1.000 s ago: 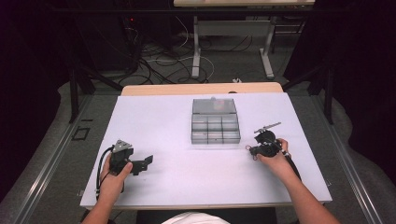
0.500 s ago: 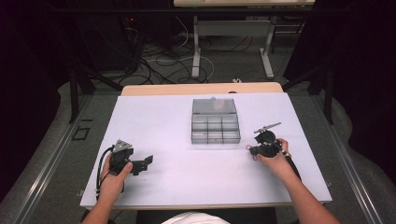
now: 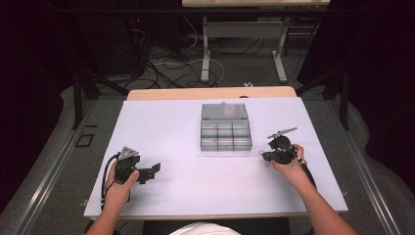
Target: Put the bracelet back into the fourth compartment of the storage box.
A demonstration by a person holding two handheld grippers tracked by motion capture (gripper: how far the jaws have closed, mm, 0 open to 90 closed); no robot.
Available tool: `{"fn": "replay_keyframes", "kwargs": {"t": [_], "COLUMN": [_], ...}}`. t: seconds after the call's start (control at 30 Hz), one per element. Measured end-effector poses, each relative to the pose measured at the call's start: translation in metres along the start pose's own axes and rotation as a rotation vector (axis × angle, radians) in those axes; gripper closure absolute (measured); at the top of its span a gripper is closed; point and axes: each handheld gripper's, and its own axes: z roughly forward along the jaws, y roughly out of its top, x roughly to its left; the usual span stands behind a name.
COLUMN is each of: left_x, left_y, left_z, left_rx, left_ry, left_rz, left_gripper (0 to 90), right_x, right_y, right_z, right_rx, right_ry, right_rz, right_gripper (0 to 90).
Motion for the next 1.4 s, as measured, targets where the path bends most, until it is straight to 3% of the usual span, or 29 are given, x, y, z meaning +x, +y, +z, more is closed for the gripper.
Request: {"fn": "replay_keyframes", "kwargs": {"t": [0.53,0.63,0.67,1.4], "left_x": [-0.001,-0.001,-0.001,-0.002], "left_y": [-0.001,-0.001,-0.001,-0.001], "left_z": [0.002,0.002,0.002,0.003], "left_rx": [-0.015,-0.013,-0.015,-0.019], "left_ry": [0.012,0.011,0.011,0.009], "left_rz": [-0.001,0.003,0.004,-0.003], "left_gripper": [8.4,8.4,8.4,8.4], "right_x": [0.003,0.004,0.003,0.013], "right_y": [0.009,0.01,0.01,0.029], "right_z": [-0.01,-0.011,-0.012,-0.021], "right_rx": [-0.027,-0.03,-0.029,-0.067], "right_ry": [-0.005,-0.005,-0.008,-0.005], "right_rz": [-0.027,-0.011,-0.03,-0.07], "right_gripper": [88.0,88.0,88.0,88.0]}}
